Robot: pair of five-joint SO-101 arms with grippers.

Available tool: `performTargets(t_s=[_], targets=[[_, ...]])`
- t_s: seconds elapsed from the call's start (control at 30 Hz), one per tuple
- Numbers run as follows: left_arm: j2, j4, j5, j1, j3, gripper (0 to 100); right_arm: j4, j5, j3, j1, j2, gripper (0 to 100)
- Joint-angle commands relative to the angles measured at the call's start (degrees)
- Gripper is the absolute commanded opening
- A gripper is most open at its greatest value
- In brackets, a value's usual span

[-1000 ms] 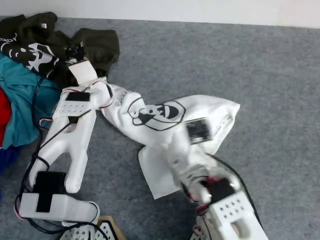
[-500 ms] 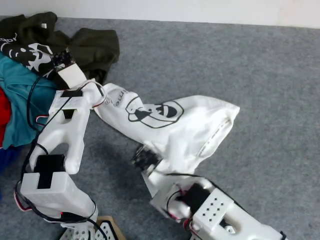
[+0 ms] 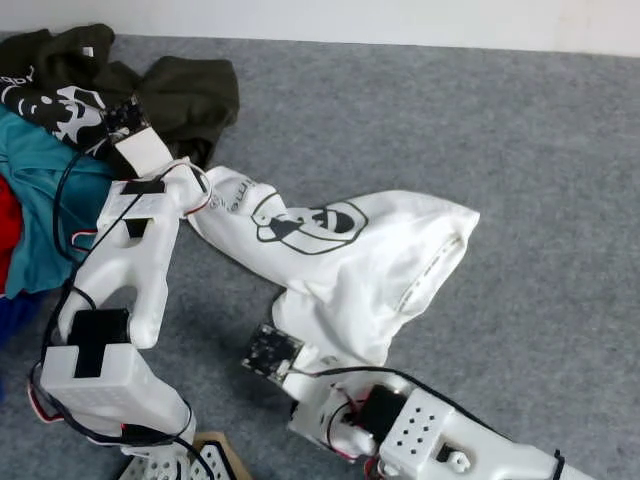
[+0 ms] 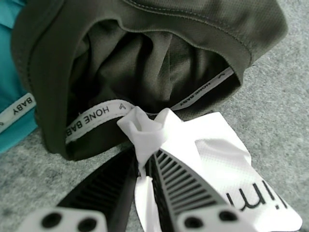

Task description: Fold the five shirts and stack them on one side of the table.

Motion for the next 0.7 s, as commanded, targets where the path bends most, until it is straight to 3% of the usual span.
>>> performTargets(t_s=[0.0, 0.33, 0.67], targets=[[-0.31, -1.14, 0.35, -0.92, -2.33, 1, -2.59, 2.2, 0.13, 3.82, 0.31, 19.9], [-0.22, -1.14, 0.35, -1.01, -2.24, 1, -5.93, 2.37, 3.12, 5.76, 1.45, 19.6], [-0.13, -1.14, 0.35, -1.01, -2.24, 1, -11.3, 2.2, -1.45, 6.9, 18.15, 18.9]])
